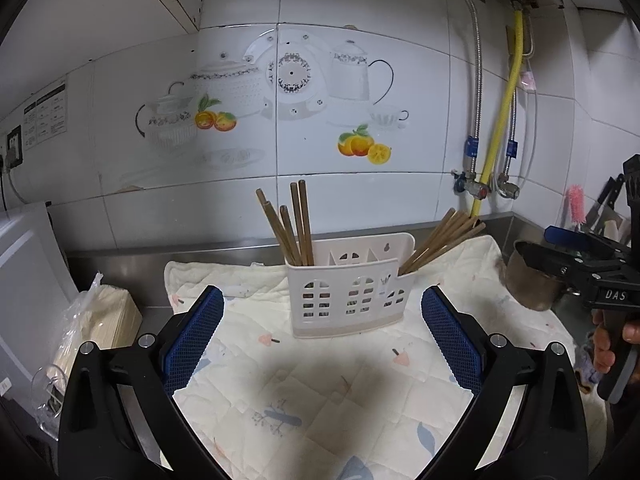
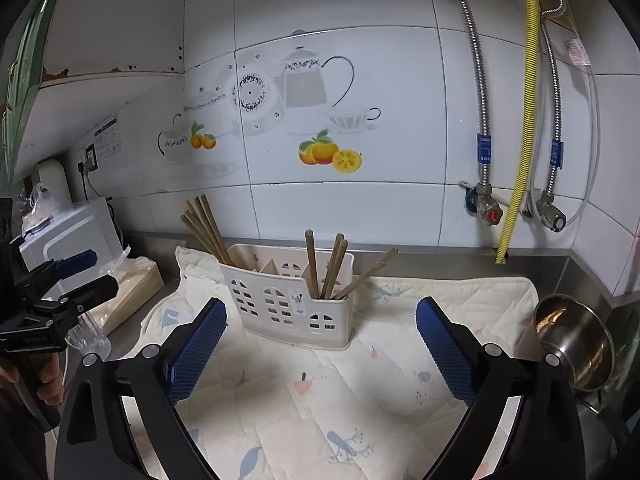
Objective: Organize utensils
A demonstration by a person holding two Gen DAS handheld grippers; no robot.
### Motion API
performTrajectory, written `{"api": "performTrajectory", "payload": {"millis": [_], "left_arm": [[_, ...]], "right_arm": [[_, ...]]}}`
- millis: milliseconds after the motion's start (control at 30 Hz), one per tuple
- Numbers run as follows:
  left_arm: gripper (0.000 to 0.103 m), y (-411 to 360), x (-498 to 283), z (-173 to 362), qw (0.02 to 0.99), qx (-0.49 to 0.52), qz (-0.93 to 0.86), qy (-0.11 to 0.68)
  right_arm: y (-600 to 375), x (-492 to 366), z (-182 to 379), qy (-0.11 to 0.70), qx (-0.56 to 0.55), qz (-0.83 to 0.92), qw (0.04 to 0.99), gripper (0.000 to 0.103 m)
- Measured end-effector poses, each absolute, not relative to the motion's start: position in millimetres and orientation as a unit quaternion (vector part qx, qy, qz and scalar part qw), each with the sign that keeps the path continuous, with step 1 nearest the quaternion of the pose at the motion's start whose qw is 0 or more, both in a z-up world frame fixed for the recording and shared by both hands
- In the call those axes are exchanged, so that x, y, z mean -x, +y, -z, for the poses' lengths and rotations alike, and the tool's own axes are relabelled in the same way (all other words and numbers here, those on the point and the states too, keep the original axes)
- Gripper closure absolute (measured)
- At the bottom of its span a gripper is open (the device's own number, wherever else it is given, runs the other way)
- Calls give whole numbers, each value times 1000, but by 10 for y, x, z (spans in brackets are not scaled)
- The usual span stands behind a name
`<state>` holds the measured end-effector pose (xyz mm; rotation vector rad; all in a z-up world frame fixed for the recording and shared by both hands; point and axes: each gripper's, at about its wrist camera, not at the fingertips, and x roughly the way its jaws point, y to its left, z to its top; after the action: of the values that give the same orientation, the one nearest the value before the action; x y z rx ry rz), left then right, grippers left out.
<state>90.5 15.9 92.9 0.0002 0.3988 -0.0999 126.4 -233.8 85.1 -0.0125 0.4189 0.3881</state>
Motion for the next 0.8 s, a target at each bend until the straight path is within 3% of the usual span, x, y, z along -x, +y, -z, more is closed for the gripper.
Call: {"api": "performTrajectory", "payload": {"millis": [800], "left_arm": [[5,177,-664,-728,975,22,26,219]], "right_arm": [[-2291,-956,-593,212,31,-159,964,8]]}}
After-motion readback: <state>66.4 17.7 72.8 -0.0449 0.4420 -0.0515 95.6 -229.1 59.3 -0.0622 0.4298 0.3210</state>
